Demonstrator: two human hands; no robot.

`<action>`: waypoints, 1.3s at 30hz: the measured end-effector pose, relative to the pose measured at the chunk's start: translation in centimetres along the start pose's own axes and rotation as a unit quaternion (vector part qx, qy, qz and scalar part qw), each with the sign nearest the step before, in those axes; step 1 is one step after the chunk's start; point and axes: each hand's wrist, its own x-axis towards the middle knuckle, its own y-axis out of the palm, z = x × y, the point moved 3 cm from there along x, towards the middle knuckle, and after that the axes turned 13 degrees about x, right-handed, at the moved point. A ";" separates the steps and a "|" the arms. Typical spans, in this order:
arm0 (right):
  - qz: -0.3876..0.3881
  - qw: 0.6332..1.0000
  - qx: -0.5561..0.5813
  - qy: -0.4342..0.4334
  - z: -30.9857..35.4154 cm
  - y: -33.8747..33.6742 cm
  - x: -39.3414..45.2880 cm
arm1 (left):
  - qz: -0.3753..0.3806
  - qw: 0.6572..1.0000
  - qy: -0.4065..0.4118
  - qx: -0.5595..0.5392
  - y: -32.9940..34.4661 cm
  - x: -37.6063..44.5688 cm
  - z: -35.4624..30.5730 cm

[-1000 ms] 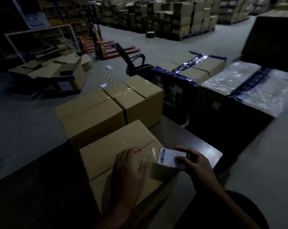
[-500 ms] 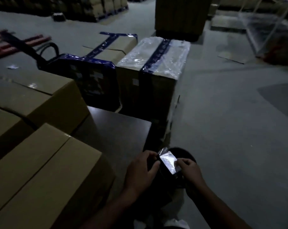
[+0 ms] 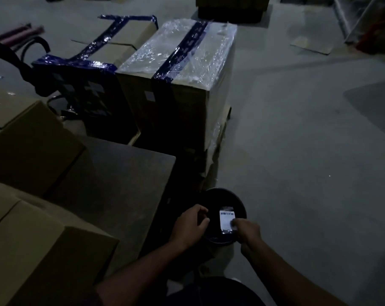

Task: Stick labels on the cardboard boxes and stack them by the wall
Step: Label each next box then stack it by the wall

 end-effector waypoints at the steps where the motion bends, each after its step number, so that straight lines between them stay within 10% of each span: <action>1: 0.004 1.000 -0.003 0.004 0.0 0.1 0.6 | 0.001 1.000 -0.001 -0.001 0.1 0.4 -0.3; 7: 0.073 0.994 -0.077 0.037 -0.7 0.7 1.5 | -0.015 1.000 -0.017 -0.021 -0.1 1.3 -0.8; 17: 0.288 0.937 -0.125 -0.155 4.9 10.2 -7.1 | -0.191 0.969 -0.081 -0.136 -7.0 -1.8 2.6; 28: 0.560 0.755 -0.147 -0.307 6.3 23.2 -23.5 | -0.498 0.843 -0.111 -0.171 -19.1 -13.7 5.3; 39: 0.531 0.595 -0.318 -0.513 -0.2 28.4 -30.9 | -0.576 0.769 -0.261 -0.095 -21.7 -26.8 14.3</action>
